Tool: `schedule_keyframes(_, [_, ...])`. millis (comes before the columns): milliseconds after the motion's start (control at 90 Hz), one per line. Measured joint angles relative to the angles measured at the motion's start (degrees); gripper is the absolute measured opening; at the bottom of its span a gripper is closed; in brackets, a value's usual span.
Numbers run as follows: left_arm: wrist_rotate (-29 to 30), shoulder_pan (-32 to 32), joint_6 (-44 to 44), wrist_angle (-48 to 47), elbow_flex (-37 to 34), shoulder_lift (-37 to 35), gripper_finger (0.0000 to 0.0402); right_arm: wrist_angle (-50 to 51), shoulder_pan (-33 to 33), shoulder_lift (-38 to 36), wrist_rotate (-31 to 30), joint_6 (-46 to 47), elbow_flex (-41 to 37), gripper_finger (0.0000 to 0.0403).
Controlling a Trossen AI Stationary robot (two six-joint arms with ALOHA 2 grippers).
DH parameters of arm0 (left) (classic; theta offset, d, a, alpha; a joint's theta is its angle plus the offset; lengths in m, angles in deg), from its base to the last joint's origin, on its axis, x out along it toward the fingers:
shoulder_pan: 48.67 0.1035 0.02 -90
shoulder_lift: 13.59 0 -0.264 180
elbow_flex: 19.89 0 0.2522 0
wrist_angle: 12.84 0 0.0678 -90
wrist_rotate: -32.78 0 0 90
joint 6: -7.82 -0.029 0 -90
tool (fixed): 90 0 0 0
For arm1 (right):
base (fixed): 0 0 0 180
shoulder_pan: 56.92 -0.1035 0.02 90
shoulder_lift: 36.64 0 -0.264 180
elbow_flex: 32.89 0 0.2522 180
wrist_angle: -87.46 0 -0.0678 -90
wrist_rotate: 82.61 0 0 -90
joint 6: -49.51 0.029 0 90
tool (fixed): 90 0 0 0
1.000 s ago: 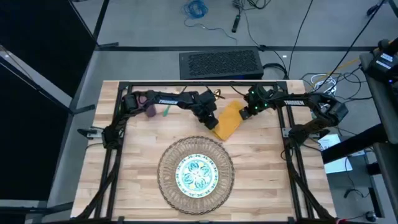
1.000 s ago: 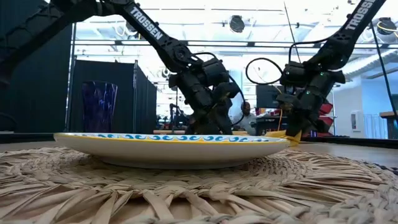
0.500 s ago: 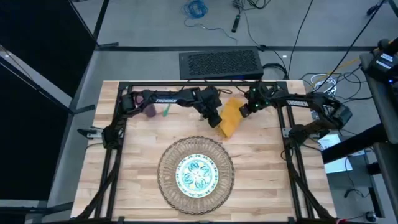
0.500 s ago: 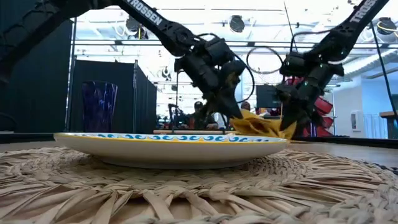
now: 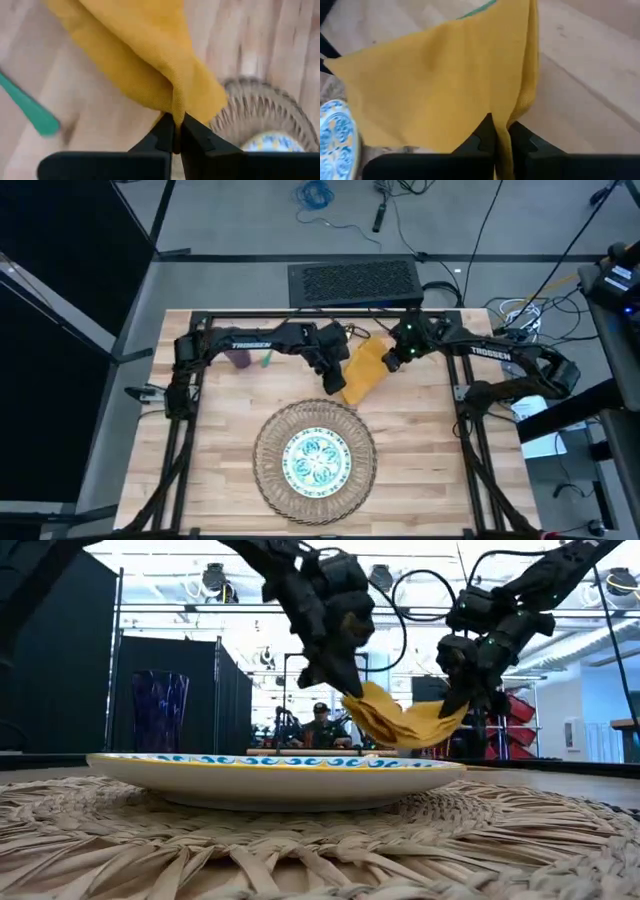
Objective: Set table place
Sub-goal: Move the folded yellow table napkin to the left of the white pattern plate on the brown placemat
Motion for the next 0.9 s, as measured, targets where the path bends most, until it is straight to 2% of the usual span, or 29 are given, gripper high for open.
schedule_keyframes(122, [3.04, -2.17, -0.60, -4.96, -0.04, -0.63, 0.0000, -3.20, -3.54, 0.00, -0.03, 2.33, 0.00, 0.0000])
schedule_keyframes(278, [7.37, -3.21, -0.32, -8.51, -3.61, -2.65, 0.0000, -7.64, -7.73, 0.02, -0.06, 5.30, 0.02, 0.0000])
schedule_keyframes(422, [7.99, -3.52, 1.02, -8.00, -8.55, -8.40, 0.0000, -10.51, -10.11, 0.30, -0.07, 6.82, 0.31, 0.0000])
schedule_keyframes(556, [9.04, -3.64, 3.43, -7.22, -12.89, -15.10, 0.0000, -10.59, -11.24, 1.64, -0.27, 6.62, 4.29, 0.0000])
schedule_keyframes(700, [9.93, -5.17, 8.14, -3.99, -19.38, -22.50, 0.0000, -9.84, -13.50, 6.38, -0.45, 5.71, 10.83, 0.0000])
schedule_keyframes(900, [12.48, -10.01, 15.18, -1.94, -29.93, -29.10, 0.0000, -9.31, -17.75, 18.12, 0.08, 4.13, 20.17, 0.0000])
